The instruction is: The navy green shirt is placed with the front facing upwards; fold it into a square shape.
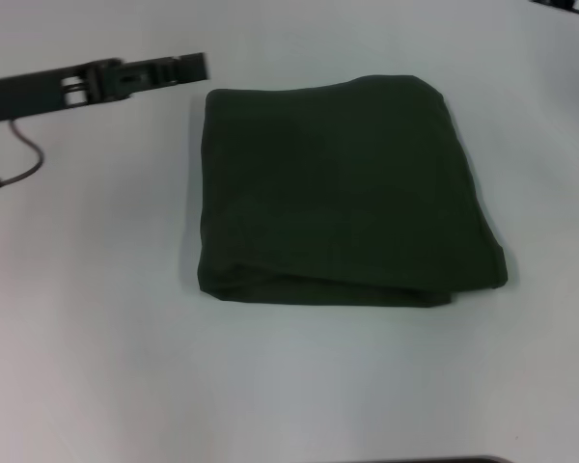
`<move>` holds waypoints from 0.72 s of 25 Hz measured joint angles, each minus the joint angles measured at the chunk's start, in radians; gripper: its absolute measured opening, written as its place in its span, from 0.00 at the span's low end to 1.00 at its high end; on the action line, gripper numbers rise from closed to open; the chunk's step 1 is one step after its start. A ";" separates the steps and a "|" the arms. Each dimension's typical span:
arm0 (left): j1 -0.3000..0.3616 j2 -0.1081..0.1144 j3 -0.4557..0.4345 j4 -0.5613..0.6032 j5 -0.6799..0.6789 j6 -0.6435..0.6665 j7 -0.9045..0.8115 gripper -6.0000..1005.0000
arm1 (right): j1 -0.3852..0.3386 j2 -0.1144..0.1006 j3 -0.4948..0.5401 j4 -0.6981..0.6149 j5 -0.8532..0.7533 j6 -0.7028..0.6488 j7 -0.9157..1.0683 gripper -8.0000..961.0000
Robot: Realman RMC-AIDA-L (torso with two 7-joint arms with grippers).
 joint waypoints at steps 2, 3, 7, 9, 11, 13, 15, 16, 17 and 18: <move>0.057 -0.008 -0.018 0.012 -0.048 0.019 0.121 0.47 | -0.029 0.009 -0.001 -0.010 0.022 -0.027 -0.117 0.43; 0.080 -0.013 -0.021 0.015 -0.057 0.019 0.168 0.47 | -0.044 0.021 -0.009 -0.039 0.015 -0.047 -0.172 0.45; 0.170 -0.048 -0.020 0.004 -0.061 0.037 0.453 0.56 | -0.119 0.097 -0.051 -0.182 -0.091 -0.136 -0.408 0.49; 0.213 -0.070 -0.011 0.000 -0.060 0.053 0.554 0.60 | -0.154 0.117 -0.089 -0.190 -0.128 -0.183 -0.502 0.62; 0.262 -0.092 0.013 -0.001 -0.054 0.082 0.628 0.65 | -0.183 0.119 -0.126 -0.158 -0.138 -0.233 -0.556 0.77; 0.311 -0.102 0.040 -0.002 -0.049 0.128 0.667 0.69 | -0.210 0.117 -0.143 -0.104 -0.139 -0.293 -0.610 0.83; 0.344 -0.106 0.047 -0.002 -0.028 0.170 0.691 0.75 | -0.233 0.116 -0.139 -0.046 -0.139 -0.346 -0.690 0.90; 0.356 -0.107 0.045 0.000 -0.013 0.189 0.703 0.79 | -0.247 0.115 -0.137 -0.022 -0.138 -0.370 -0.739 0.93; 0.366 -0.107 0.040 0.002 0.004 0.207 0.716 0.83 | -0.262 0.114 -0.134 -0.006 -0.138 -0.382 -0.777 0.94; 0.376 -0.107 0.034 0.006 0.029 0.227 0.733 0.83 | -0.273 0.114 -0.132 0.002 -0.138 -0.389 -0.803 0.95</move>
